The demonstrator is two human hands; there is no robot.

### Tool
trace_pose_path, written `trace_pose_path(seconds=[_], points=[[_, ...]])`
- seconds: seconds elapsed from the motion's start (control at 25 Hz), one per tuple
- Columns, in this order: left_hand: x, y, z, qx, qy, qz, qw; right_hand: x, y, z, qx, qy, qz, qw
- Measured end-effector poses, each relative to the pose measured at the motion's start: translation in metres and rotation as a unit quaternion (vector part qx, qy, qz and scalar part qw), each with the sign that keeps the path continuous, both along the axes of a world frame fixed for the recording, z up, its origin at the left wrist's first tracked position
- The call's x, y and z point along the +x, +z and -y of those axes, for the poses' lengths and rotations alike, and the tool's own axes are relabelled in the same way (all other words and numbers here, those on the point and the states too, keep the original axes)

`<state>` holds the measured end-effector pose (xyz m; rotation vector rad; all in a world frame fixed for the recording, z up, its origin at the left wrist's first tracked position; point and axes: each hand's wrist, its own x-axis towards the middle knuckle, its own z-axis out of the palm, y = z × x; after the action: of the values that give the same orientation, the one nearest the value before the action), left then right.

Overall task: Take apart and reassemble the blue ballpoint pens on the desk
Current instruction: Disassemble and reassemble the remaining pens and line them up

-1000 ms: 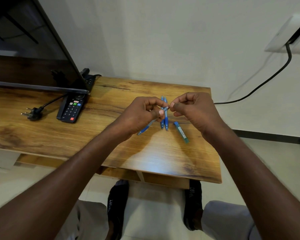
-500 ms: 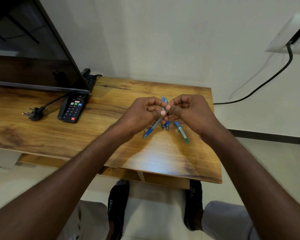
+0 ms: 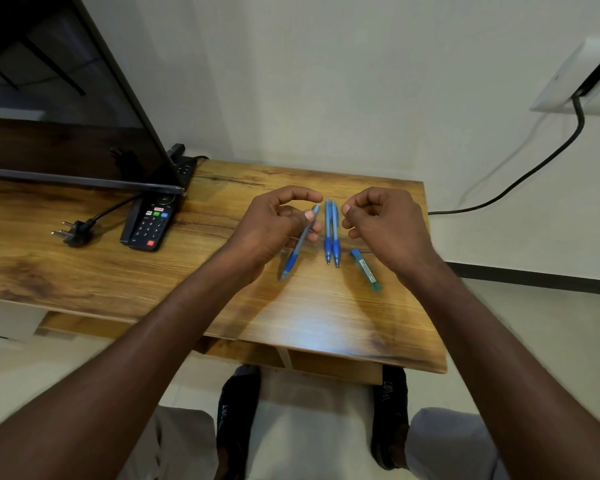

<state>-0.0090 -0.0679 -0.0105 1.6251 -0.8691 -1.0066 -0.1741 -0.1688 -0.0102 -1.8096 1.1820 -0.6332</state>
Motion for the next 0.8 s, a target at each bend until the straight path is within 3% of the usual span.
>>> trace_pose_path(seconds=[0.2, 0.44, 0.8], points=[[0.024, 0.011, -0.009, 0.010, 0.074, 0.005, 0.997, 0.024, -0.004, -0.013, -0.060, 0.046, -0.079, 0.994], [0.059, 0.012, -0.022, 0.036, 0.116, 0.198, 0.973, 0.062, -0.013, -0.042, -0.127, 0.147, -0.177, 0.965], [0.071, 0.002, -0.026, 0.070, 0.077, 0.268, 0.958, 0.087, -0.039, -0.067, -0.186, 0.159, -0.260, 0.934]])
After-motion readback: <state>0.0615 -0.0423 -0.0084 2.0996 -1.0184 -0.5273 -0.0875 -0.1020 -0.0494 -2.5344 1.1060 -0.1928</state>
